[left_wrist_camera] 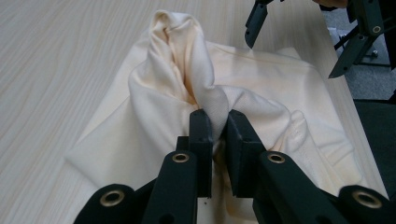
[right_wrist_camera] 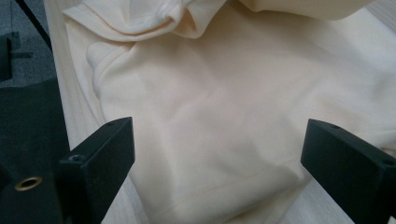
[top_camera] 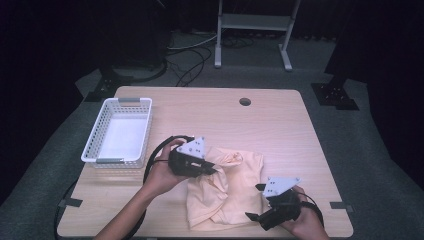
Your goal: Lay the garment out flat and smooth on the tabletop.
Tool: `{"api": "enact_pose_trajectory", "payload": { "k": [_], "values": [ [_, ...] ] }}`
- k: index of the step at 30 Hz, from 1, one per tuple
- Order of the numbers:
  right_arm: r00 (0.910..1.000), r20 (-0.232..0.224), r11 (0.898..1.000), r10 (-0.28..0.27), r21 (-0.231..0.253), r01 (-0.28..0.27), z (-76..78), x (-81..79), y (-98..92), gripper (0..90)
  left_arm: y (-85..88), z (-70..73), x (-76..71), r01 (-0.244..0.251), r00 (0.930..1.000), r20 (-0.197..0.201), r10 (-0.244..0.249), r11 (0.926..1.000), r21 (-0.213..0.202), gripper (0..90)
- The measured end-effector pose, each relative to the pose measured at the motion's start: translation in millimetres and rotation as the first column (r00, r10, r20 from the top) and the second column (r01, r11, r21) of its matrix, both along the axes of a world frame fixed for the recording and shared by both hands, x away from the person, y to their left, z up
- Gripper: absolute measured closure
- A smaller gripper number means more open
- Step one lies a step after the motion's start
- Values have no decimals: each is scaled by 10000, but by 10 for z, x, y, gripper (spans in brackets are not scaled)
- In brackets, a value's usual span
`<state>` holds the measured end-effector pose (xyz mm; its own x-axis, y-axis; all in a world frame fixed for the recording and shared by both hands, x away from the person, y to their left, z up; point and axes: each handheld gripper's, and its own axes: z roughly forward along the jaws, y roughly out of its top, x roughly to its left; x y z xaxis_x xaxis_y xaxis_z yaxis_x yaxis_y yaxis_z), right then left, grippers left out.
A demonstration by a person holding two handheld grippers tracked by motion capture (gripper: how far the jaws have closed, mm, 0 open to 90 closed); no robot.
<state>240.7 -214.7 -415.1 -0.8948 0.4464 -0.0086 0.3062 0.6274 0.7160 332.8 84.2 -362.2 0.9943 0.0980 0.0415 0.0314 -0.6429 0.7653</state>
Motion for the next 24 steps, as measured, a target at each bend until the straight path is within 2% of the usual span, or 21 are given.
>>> {"api": "enact_pose_trajectory", "payload": {
  "k": [11,17,24],
  "values": [
    [9993,-254,9993,284,-239,-290,-14,103,214,95,420,-62,-59,-716,9973,-161,713,9971,-246,816],
    [9987,-357,9985,364,-394,-378,-32,171,284,95,603,-78,-76,-1127,9935,-218,1118,9926,-448,815],
    [9980,-416,9972,482,-549,-505,-59,247,361,95,764,-92,-103,-1393,9901,-213,1384,9890,-497,812]
  ]
}}
